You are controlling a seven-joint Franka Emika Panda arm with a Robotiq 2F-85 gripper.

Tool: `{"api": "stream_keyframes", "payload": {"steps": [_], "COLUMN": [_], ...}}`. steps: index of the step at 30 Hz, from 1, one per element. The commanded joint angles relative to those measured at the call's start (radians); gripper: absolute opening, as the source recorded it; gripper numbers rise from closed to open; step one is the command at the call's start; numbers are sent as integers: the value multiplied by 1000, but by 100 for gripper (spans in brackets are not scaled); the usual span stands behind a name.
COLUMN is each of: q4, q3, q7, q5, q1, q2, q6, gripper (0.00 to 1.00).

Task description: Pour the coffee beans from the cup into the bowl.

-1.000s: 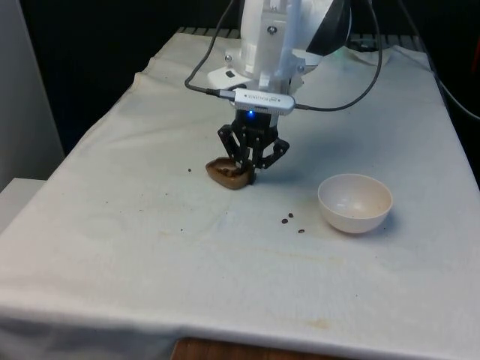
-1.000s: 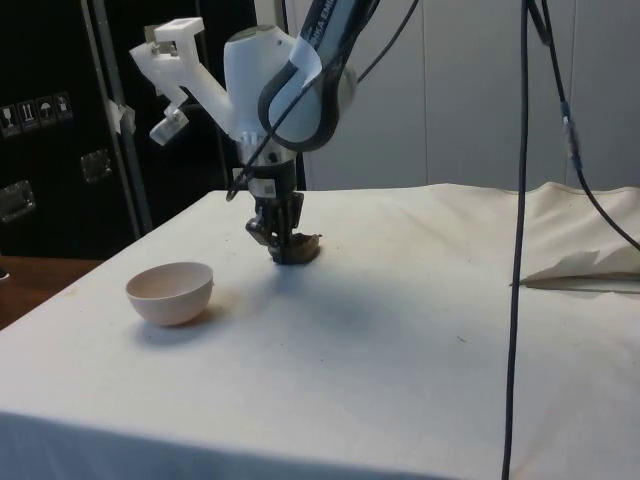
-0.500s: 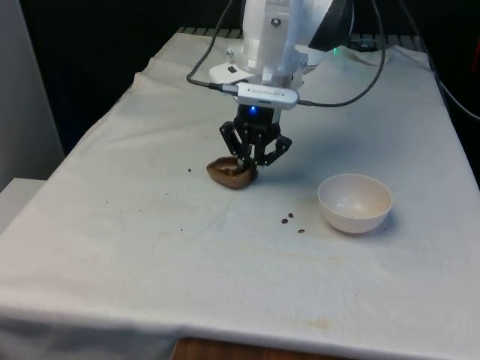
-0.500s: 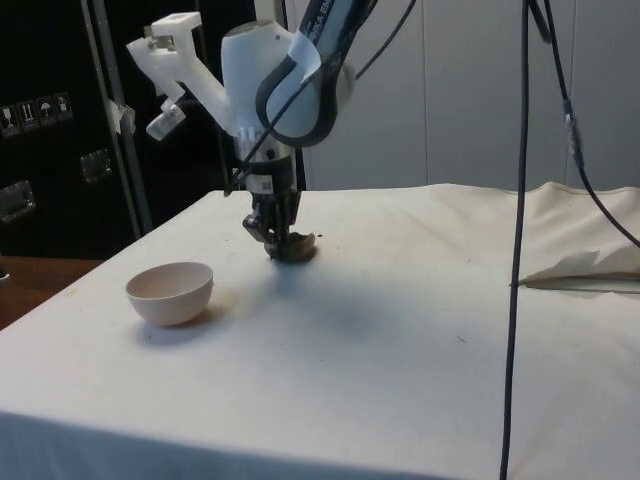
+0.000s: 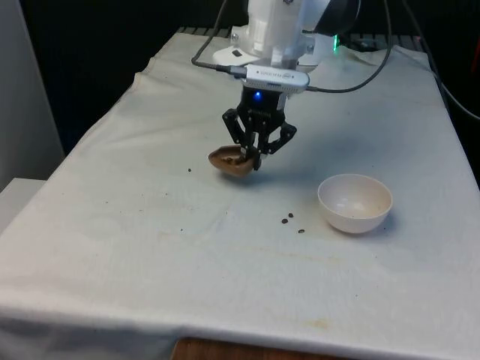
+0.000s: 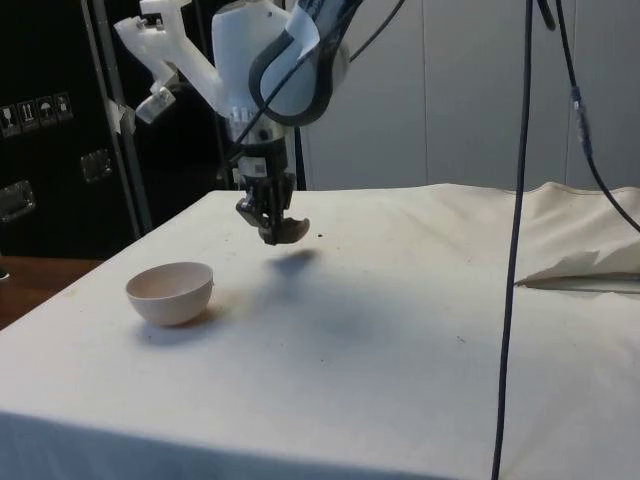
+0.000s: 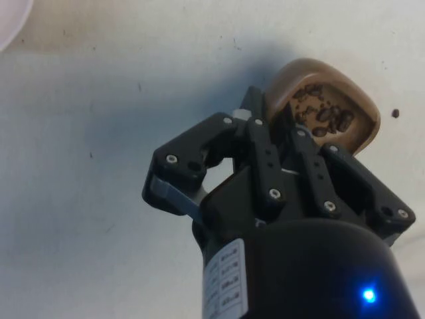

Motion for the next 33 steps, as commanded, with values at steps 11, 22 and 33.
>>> {"api": "stream_keyframes", "payload": {"steps": [11,22,33], "q4": [2,6,7], "q3": [-3,12,36], "q7": [16,19,29], "q5": [-11,-9,-8], "q1": [17,21,23], "q2": [-33,-57,-89], "q6": [-30,-51,-78], "gripper": [3,3,3]}}
